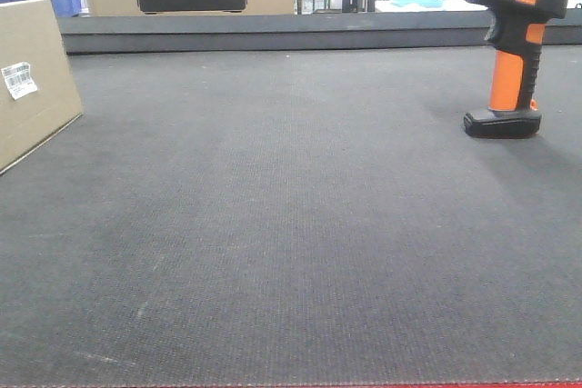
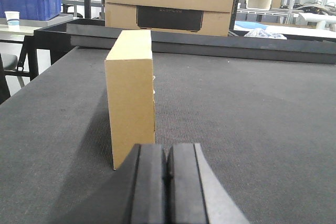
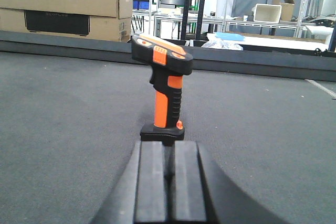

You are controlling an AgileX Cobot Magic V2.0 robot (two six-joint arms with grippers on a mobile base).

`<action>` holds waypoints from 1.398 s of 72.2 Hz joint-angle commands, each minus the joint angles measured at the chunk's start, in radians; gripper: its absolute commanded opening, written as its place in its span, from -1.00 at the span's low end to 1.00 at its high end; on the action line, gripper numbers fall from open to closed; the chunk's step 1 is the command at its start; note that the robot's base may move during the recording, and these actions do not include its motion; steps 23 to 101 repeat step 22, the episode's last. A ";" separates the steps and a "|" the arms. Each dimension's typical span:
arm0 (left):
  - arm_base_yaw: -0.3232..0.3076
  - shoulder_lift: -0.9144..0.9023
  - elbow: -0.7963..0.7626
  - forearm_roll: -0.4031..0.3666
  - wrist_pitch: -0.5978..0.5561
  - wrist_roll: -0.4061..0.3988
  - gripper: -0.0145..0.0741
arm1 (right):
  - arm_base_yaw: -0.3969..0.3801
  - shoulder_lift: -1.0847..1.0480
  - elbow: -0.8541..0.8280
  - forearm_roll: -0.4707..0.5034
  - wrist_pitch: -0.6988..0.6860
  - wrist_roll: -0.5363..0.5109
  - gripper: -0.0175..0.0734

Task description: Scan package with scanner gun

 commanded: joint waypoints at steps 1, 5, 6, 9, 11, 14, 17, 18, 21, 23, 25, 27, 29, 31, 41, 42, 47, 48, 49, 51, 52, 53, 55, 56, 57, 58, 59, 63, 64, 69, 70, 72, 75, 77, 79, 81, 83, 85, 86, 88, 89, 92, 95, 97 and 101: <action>-0.005 -0.005 -0.002 0.002 -0.024 -0.004 -0.92 | -0.005 -0.003 0.002 -0.005 -0.023 0.000 -0.98; -0.005 -0.005 -0.002 0.002 -0.024 -0.004 -0.92 | -0.005 -0.003 0.002 -0.005 -0.023 0.000 -0.98; -0.005 -0.005 -0.002 0.002 -0.024 -0.004 -0.92 | -0.005 -0.003 0.002 -0.005 -0.023 0.000 -0.98; -0.005 -0.005 -0.002 0.002 -0.024 -0.004 -0.92 | -0.005 -0.003 0.002 -0.005 -0.023 0.000 -0.98; -0.005 -0.005 -0.002 0.002 -0.024 -0.004 -0.92 | -0.005 -0.003 0.002 -0.005 -0.023 0.000 -0.98; -0.005 -0.005 -0.002 0.002 -0.024 -0.004 -0.92 | -0.005 -0.003 0.002 -0.005 -0.023 0.000 -0.98; -0.005 -0.005 -0.002 0.002 -0.024 -0.004 -0.92 | -0.005 -0.003 0.002 -0.005 -0.023 0.000 -0.98; -0.005 -0.005 -0.002 0.002 -0.024 -0.004 -0.92 | -0.005 -0.003 0.002 -0.005 -0.023 0.000 -0.98; -0.005 -0.005 -0.002 0.002 -0.024 -0.004 -0.92 | -0.005 -0.003 0.002 -0.005 -0.023 0.000 -0.98; -0.005 -0.005 -0.002 0.002 -0.024 -0.004 -0.92 | -0.005 -0.003 0.002 -0.005 -0.023 0.000 -0.98; -0.005 -0.005 -0.002 0.002 -0.024 -0.004 -0.92 | -0.005 -0.003 0.002 -0.005 -0.023 0.000 -0.98; -0.005 -0.005 -0.002 0.002 -0.024 -0.004 -0.92 | -0.005 -0.003 0.002 -0.005 -0.023 0.000 -0.98; -0.005 -0.005 -0.002 0.002 -0.024 -0.004 -0.92 | -0.005 -0.003 0.002 -0.005 -0.023 0.000 -0.98; -0.005 -0.005 -0.002 0.002 -0.024 -0.004 -0.92 | -0.005 -0.003 0.002 -0.005 -0.023 0.000 -0.98; -0.005 -0.005 -0.002 0.002 -0.024 -0.004 -0.92 | -0.005 -0.003 0.002 -0.005 -0.023 0.000 -0.98; -0.005 -0.005 -0.002 0.002 -0.024 -0.004 -0.92 | -0.005 -0.003 0.002 -0.005 -0.023 0.000 -0.98; -0.005 -0.005 -0.002 0.002 -0.024 -0.004 -0.92 | -0.005 -0.003 0.002 -0.005 -0.023 0.000 -0.98; -0.005 -0.005 -0.002 0.002 -0.024 -0.004 -0.92 | -0.005 -0.003 0.002 -0.005 -0.023 0.000 -0.98; -0.005 -0.005 -0.002 0.002 -0.024 -0.004 -0.92 | -0.005 -0.003 0.002 -0.005 -0.023 0.000 -0.98; -0.005 -0.005 -0.002 0.002 -0.024 -0.004 -0.92 | -0.005 -0.003 0.002 -0.005 -0.023 0.000 -0.98; -0.005 -0.005 -0.002 0.002 -0.024 -0.004 -0.92 | -0.005 -0.003 0.002 -0.005 -0.023 0.000 -0.98; -0.005 -0.005 -0.002 0.002 -0.024 -0.004 -0.92 | -0.005 -0.003 0.002 -0.005 -0.023 0.000 -0.98; -0.005 -0.005 -0.002 0.002 -0.024 -0.004 -0.92 | -0.005 -0.003 0.002 -0.005 -0.023 0.000 -0.98; -0.005 -0.005 -0.002 0.002 -0.024 -0.004 -0.92 | -0.005 -0.003 0.002 -0.005 -0.023 0.000 -0.98; -0.005 -0.005 -0.002 0.002 -0.024 -0.004 -0.92 | -0.005 -0.003 0.002 -0.005 -0.023 0.000 -0.98; -0.005 -0.005 -0.002 0.002 -0.024 -0.004 -0.92 | -0.005 -0.003 0.002 -0.005 -0.023 0.000 -0.98; -0.005 -0.005 -0.002 0.002 -0.024 -0.004 -0.92 | -0.005 -0.003 0.002 -0.005 -0.023 0.000 -0.98; -0.005 -0.005 -0.002 0.002 -0.024 -0.004 -0.92 | -0.005 -0.003 0.002 -0.005 -0.023 0.000 -0.98; -0.005 -0.005 -0.002 0.002 -0.024 -0.004 -0.92 | -0.005 -0.003 0.002 -0.005 -0.023 0.000 -0.98; -0.005 -0.005 -0.002 0.002 -0.024 -0.004 -0.92 | -0.005 -0.003 0.002 -0.005 -0.023 0.000 -0.98; -0.005 -0.005 -0.002 0.002 -0.024 -0.004 -0.92 | -0.005 -0.003 0.002 -0.005 -0.023 0.000 -0.98; -0.005 -0.005 -0.002 0.002 -0.024 -0.004 -0.92 | -0.005 -0.003 0.002 -0.005 -0.023 0.000 -0.98; -0.005 -0.005 -0.002 0.002 -0.024 -0.004 -0.92 | -0.005 -0.003 0.002 -0.005 -0.023 0.000 -0.98; -0.005 -0.005 -0.002 0.002 -0.024 -0.004 -0.92 | -0.005 -0.003 0.002 -0.005 -0.023 0.000 -0.98; -0.005 -0.005 -0.002 0.002 -0.024 -0.004 -0.92 | -0.005 -0.003 0.002 -0.005 -0.023 0.000 -0.98; -0.005 -0.005 -0.002 0.002 -0.024 -0.004 -0.92 | -0.005 -0.003 0.002 -0.005 -0.023 0.000 -0.98; -0.005 -0.005 -0.002 0.002 -0.024 -0.004 -0.92 | -0.005 -0.003 0.002 -0.005 -0.023 0.000 -0.98; -0.005 -0.005 -0.002 0.002 -0.024 -0.004 -0.92 | -0.005 -0.003 0.002 -0.005 -0.023 0.000 -0.98; -0.005 -0.005 -0.002 0.002 -0.024 -0.004 -0.92 | -0.005 -0.003 0.002 -0.005 -0.023 0.000 -0.98; -0.005 -0.005 -0.002 0.002 -0.024 -0.004 -0.92 | -0.005 -0.003 0.002 -0.005 -0.023 0.000 -0.98; -0.005 -0.005 -0.002 0.002 -0.024 -0.004 -0.92 | -0.005 -0.003 0.002 -0.005 -0.023 0.000 -0.98; -0.005 -0.005 -0.002 0.002 -0.024 -0.004 -0.92 | -0.005 -0.003 0.002 -0.005 -0.023 0.000 -0.98; -0.005 -0.005 -0.002 0.002 -0.024 -0.004 -0.92 | -0.005 -0.003 0.002 -0.005 -0.023 0.000 -0.98; -0.005 -0.005 -0.002 0.002 -0.024 -0.004 -0.92 | -0.005 -0.003 0.002 -0.005 -0.023 0.000 -0.98; -0.005 -0.005 -0.002 0.002 -0.024 -0.004 -0.92 | -0.005 -0.003 0.002 -0.005 -0.023 0.000 -0.98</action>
